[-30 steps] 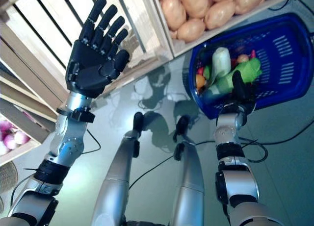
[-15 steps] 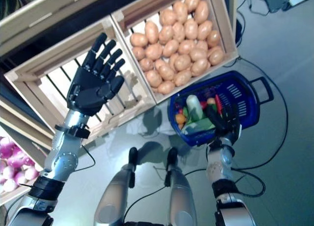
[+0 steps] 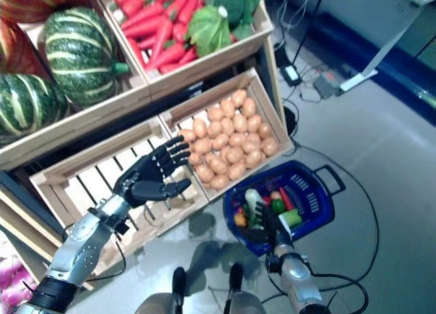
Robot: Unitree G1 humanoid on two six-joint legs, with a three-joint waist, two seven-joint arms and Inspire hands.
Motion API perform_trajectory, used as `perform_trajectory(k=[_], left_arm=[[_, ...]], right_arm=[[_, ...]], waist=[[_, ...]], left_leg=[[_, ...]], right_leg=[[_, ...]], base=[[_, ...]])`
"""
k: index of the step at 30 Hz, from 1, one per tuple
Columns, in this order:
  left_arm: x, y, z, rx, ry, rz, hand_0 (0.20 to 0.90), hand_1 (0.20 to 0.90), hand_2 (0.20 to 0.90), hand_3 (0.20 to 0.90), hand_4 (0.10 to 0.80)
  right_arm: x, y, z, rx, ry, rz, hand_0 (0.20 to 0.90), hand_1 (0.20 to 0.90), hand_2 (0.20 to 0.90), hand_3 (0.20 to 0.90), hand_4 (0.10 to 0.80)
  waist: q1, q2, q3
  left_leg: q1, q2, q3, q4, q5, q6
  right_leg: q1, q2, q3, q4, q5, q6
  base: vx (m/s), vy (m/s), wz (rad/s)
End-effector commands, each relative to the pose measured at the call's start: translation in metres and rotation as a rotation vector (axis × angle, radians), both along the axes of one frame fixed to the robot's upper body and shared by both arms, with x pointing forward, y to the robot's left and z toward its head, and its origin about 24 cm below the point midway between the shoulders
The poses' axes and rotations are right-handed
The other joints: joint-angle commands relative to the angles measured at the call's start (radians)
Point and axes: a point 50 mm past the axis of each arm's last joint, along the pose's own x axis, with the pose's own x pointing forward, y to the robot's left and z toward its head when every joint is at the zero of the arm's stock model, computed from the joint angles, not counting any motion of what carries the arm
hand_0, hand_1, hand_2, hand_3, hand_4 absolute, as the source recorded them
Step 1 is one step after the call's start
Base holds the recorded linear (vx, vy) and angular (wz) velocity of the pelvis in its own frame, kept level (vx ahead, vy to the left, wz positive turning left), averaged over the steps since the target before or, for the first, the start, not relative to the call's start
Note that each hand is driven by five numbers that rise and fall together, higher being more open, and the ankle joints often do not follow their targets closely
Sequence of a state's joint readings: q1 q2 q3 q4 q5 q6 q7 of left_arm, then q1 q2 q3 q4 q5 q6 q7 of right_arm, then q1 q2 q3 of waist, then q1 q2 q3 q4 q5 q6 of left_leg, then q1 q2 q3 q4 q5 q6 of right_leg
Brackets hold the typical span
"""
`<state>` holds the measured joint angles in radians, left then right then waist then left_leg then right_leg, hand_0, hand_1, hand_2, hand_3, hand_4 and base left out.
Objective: Put vegetables into the basket
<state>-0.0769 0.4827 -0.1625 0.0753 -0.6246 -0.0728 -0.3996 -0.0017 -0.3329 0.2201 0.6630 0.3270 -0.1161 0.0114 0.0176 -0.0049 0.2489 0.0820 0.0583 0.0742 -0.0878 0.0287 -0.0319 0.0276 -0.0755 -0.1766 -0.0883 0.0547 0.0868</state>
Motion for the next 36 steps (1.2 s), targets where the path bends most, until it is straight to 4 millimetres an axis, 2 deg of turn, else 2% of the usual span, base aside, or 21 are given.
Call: perform_trajectory(k=[1, 2, 4, 6, 10, 15, 18, 19, 21, 25, 36], left_arm=[[-0.005, -0.003, -0.017, 0.137, -0.034, -0.029, 0.9, 0.9, 0.9, 0.9, 0.8], [-0.005, -0.003, -0.018, 0.145, -0.026, -0.029, 0.9, 0.9, 0.9, 0.9, 0.8], [-0.008, -0.001, -0.037, 0.185, 0.052, -0.032, 0.9, 0.9, 0.9, 0.9, 0.8], [-0.013, -0.002, -0.059, 0.319, 0.098, -0.047, 0.9, 0.9, 0.9, 0.9, 0.8], [-0.019, 0.001, -0.09, 0.426, 0.243, -0.025, 0.9, 0.9, 0.9, 0.9, 0.8], [-0.039, 0.007, -0.134, 0.535, 0.462, 0.007, 0.9, 0.9, 0.9, 0.9, 0.8], [-0.064, 0.017, -0.164, 0.573, 0.657, 0.071, 0.9, 0.9, 0.9, 0.9, 0.8], [-0.066, 0.018, -0.166, 0.577, 0.674, 0.077, 0.9, 0.9, 0.9, 0.9, 0.8], [-0.087, 0.024, -0.183, 0.597, 0.778, 0.119, 0.9, 0.9, 0.9, 0.9, 0.8], [-0.104, 0.028, -0.195, 0.63, 0.846, 0.167, 0.9, 0.9, 0.9, 0.9, 0.8], [-0.133, 0.041, -0.212, 0.729, 1.05, 0.234, 0.9, 0.9, 0.9, 0.9, 0.8]], right_arm=[[-0.026, -0.013, -0.016, -0.071, 0.126, 0.093, 0.9, 0.9, 0.9, 0.9, 0.8], [-0.027, -0.013, -0.017, -0.072, 0.135, 0.094, 0.9, 0.9, 0.9, 0.9, 0.8], [-0.044, -0.014, -0.032, -0.073, 0.253, 0.088, 0.9, 0.9, 0.9, 0.9, 0.8], [-0.066, -0.018, -0.05, -0.081, 0.41, 0.055, 0.9, 0.9, 0.9, 0.9, 0.8], [-0.089, -0.023, -0.063, -0.084, 0.552, -0.004, 0.9, 0.9, 0.9, 0.9, 0.8], [-0.089, -0.019, -0.067, -0.068, 0.583, -0.047, 0.9, 0.9, 0.9, 0.9, 0.8], [-0.085, -0.014, -0.067, -0.056, 0.572, -0.05, 0.9, 0.9, 0.9, 0.9, 0.8], [-0.085, -0.014, -0.067, -0.055, 0.569, -0.049, 0.9, 0.9, 0.9, 0.9, 0.8], [-0.08, -0.008, -0.067, -0.043, 0.554, -0.045, 0.9, 0.9, 0.9, 0.9, 0.8], [-0.077, -0.004, -0.067, -0.038, 0.543, -0.036, 0.9, 0.9, 0.9, 0.9, 0.8], [-0.076, 0.003, -0.069, -0.025, 0.557, -0.02, 0.9, 0.9, 0.9, 0.9, 0.8]], waist=[[-0.017, -0.008, -0.133], [-0.016, -0.008, -0.133], [-0.022, -0.012, -0.141], [-0.028, -0.014, -0.15], [-0.035, -0.013, -0.16], [-0.037, -0.012, -0.161], [-0.036, -0.013, -0.162], [-0.036, -0.013, -0.162], [-0.032, -0.016, -0.165], [-0.024, -0.015, -0.166], [-0.006, -0.015, -0.173]], left_leg=[[-0.053, 0.014, 0.016, 0.001, 0.017, -0.047], [-0.051, 0.015, 0.017, 0.001, 0.016, -0.047], [-0.034, 0.017, 0.026, 0.001, 0.008, -0.045], [-0.016, 0.021, 0.038, 0.001, -0.001, -0.043], [0.004, 0.026, 0.048, 0.001, -0.011, -0.041], [0.02, 0.03, 0.056, 0.001, -0.015, -0.038], [0.029, 0.028, 0.054, 0.001, -0.017, -0.035], [0.03, 0.028, 0.053, 0.001, -0.018, -0.035], [0.035, 0.024, 0.049, 0.001, -0.021, -0.032], [0.04, 0.019, 0.041, 0.001, -0.027, -0.029], [0.043, 0.012, 0.016, 0.001, -0.031, -0.024]], right_leg=[[0.032, -0.028, -0.034, 0.001, 0.02, 0.022], [0.034, -0.028, -0.034, 0.001, 0.019, 0.022], [0.045, -0.027, -0.029, 0.001, 0.016, 0.026], [0.056, -0.029, -0.026, 0.001, 0.012, 0.031], [0.069, -0.027, -0.022, 0.001, 0.006, 0.036], [0.078, -0.027, -0.018, 0.003, 0.004, 0.039], [0.086, -0.028, -0.016, 0.003, 0.002, 0.041], [0.088, -0.029, -0.016, 0.003, 0.002, 0.041], [0.094, -0.031, -0.015, 0.001, 0.0, 0.042], [0.1, -0.035, -0.018, 0.001, -0.003, 0.044], [0.109, -0.044, -0.03, 0.001, -0.005, 0.047]], base=[[0.044, 0.028, 0.0], [0.055, 0.03, -0.02], [0.083, 0.037, -0.02], [0.103, 0.038, -0.05], [0.066, 0.029, -0.17], [0.046, 0.028, -0.08], [0.04, 0.021, 0.0], [0.038, 0.019, 0.0], [0.037, 0.018, -0.01], [0.008, 0.004, 0.0], [0.001, 0.002, 0.0]])
